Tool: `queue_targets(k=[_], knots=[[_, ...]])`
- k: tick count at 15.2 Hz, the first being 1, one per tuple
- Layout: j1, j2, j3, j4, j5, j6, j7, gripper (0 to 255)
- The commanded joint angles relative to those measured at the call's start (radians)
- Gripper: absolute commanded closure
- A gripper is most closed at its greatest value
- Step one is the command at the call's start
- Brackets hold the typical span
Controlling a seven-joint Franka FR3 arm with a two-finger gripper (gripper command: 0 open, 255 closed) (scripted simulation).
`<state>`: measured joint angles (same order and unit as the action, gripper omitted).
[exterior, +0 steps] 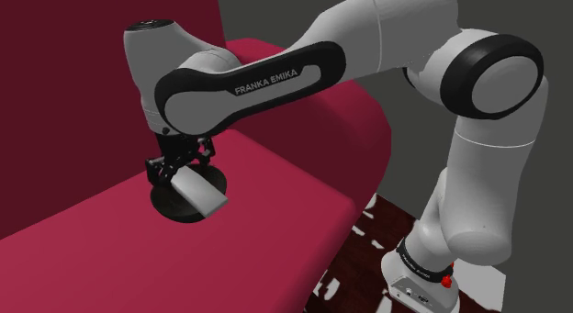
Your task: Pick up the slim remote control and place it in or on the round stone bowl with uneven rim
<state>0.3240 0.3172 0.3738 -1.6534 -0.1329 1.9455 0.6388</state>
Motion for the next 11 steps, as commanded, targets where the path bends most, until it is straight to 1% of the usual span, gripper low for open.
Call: queue_targets(k=[1, 3, 11], knots=[[0.0, -0.009, 0.002, 0.038, 0.005, -0.047, -0.004, 0], [0.002, -0.017, 0.004, 0.088, 0.01, -0.104, -0.008, 0], [0.002, -0.017, 0.004, 0.088, 0.01, -0.104, -0.008, 0]])
